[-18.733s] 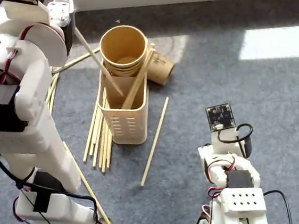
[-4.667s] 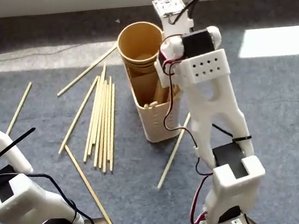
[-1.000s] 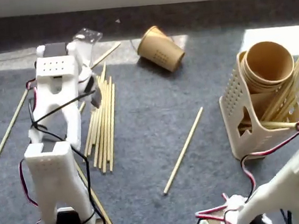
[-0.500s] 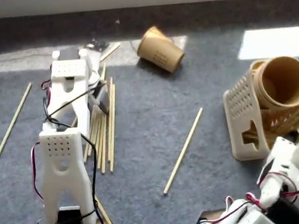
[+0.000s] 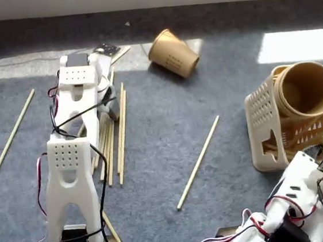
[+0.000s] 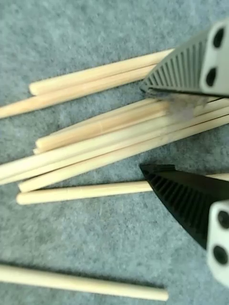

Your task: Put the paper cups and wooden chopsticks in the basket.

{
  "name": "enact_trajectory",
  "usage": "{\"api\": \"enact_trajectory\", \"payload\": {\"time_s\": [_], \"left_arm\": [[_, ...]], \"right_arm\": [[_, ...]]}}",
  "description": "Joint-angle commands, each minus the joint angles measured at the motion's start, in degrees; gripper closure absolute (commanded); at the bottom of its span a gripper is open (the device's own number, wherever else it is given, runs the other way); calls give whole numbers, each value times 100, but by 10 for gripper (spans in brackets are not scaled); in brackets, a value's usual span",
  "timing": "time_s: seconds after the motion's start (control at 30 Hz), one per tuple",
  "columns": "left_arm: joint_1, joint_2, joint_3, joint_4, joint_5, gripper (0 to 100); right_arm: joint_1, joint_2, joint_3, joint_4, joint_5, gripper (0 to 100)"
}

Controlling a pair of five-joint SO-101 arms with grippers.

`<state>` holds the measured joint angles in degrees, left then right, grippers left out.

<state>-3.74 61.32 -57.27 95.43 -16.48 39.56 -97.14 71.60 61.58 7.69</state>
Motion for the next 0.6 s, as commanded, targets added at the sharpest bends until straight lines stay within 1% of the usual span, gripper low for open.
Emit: {"api": "enact_trajectory", "payload": {"time_s": [0.0,0.1,0.2,0.43,0.5,0.57], "left_arm": [[119,-13,-110,62,62,748],[119,4,-110,44,62,748],[119,4,-110,18,62,748],[119,4,-110,18,62,748],[119,-4,-110,35,62,748],[119,-13,-110,44,62,748]], "right_arm": [[-391,48,-804,119,-466,731],[-453,101,-1569,154,-615,731],[-426,585,-2360,365,-615,731],[-409,3081,-4866,1437,-589,731],[-171,3758,-5631,1833,-387,731],[426,4259,-6237,2114,-229,731]]}}
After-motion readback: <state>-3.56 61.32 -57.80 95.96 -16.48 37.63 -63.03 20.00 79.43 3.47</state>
